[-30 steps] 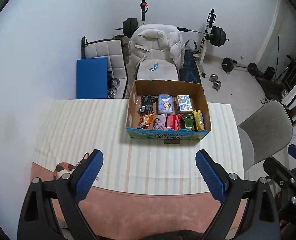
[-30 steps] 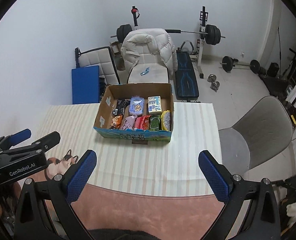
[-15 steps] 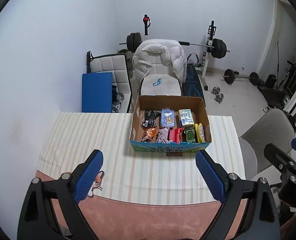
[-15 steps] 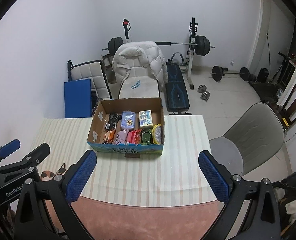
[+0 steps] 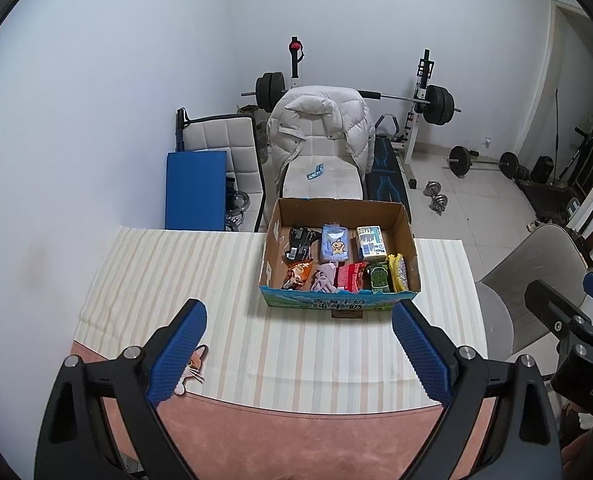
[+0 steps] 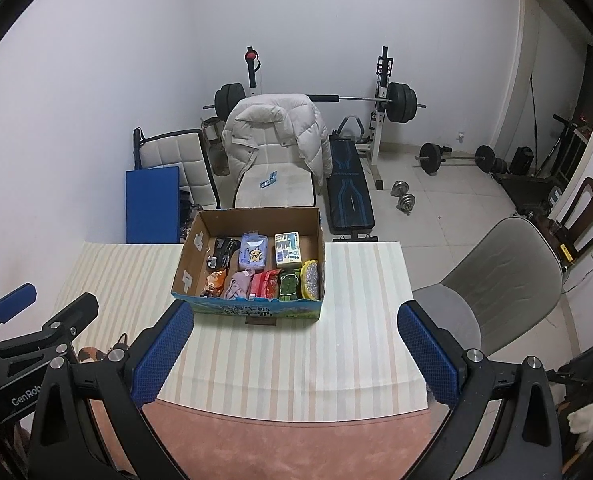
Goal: Organize soft objects
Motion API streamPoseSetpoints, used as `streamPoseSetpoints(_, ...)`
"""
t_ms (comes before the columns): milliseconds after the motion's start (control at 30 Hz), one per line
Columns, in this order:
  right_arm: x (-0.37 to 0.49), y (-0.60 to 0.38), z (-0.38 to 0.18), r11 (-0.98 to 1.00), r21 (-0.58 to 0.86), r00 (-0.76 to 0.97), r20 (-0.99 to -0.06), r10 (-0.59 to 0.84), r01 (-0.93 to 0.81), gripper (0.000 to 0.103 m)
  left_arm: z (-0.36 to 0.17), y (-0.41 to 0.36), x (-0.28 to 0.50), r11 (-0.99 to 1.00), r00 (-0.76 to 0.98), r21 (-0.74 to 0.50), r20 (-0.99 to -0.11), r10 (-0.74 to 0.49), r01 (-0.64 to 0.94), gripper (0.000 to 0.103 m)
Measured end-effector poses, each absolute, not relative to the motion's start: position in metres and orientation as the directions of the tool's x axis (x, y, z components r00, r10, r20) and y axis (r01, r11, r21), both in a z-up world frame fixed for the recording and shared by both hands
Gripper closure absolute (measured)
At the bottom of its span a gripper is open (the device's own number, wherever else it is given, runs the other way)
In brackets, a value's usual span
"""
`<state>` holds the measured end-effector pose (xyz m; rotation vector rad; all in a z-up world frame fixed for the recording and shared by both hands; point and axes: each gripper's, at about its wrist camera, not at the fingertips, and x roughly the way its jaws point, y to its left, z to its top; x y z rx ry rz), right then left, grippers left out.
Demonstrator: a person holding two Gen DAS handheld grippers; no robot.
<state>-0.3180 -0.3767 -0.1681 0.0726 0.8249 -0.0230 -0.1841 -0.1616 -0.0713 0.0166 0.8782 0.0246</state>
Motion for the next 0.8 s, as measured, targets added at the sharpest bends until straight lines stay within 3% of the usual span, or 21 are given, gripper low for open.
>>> streamPoseSetpoints(800, -0.316, -0.378, -0.166, 0.997, 0.058, 0.679, -0.734, 0.011, 0.047, 0.0, -0.061, -0.16, -0.189, 0.999, 0.656, 0.028, -0.754, 0.042, -0.031, 0.008)
